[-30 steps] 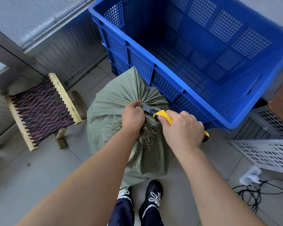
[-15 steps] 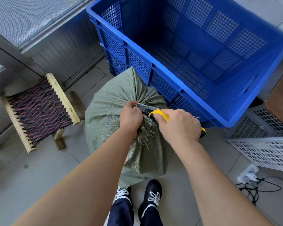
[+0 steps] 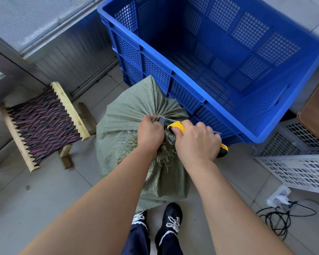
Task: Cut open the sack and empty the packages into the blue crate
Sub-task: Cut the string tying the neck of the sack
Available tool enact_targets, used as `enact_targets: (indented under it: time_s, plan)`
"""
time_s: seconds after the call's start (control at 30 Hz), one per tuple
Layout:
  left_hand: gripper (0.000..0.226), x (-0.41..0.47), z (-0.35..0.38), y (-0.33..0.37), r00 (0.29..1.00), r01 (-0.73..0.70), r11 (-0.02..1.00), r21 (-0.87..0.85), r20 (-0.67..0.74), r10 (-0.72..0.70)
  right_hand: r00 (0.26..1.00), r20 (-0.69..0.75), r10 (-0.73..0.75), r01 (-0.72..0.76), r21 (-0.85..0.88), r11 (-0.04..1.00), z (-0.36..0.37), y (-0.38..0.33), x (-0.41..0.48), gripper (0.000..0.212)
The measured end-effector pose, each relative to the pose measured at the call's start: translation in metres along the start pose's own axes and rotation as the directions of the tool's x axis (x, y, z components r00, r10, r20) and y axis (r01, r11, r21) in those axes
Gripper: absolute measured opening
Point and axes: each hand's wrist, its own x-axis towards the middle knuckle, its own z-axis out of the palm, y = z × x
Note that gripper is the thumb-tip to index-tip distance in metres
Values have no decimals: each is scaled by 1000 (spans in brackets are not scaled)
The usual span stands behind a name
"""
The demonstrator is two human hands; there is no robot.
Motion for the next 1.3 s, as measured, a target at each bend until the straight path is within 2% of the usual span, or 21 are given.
enact_targets:
  time_s: [0.27,0.47,0.57,0.67,0.73,0.9,0.97,1.07,1.3]
  plan:
    - [38,-2,-1,3,998,44,998,48,-40,-42,995,-32,-92,91,-45,995,10,2,12,42]
    - [35,0,-5,1,994,10,998,59,-106,-4,993,39,-111,112,-16,994,17,-2,18,46]
    - [35,-3,-8,-5,998,1,1000,15,-59,0,989,95,-114,113,14,993,16,2,19,50]
    - [53,-4,-9,-5,999,21,998,51,-27,-20,993,23,-119,121,-60,991,9,3,22,50]
    - [57,-2,-11,-6,999,13,998,54,-41,-11,991,-15,-132,130,-98,987,4,-1,25,53]
    - [51,-6,-15,-13,999,-7,1000,-17,-33,6,972,166,-166,177,-55,983,8,2,26,59]
    - [46,-7,-15,-14,999,-35,999,0,-39,35,970,150,-190,199,-46,979,8,1,25,53]
    - [43,-4,-13,-14,998,-34,999,35,-51,36,966,80,-247,257,-140,956,6,-8,20,47]
    - [22,-5,-15,-5,995,10,989,147,-100,5,937,268,-222,274,-175,946,15,-22,34,48]
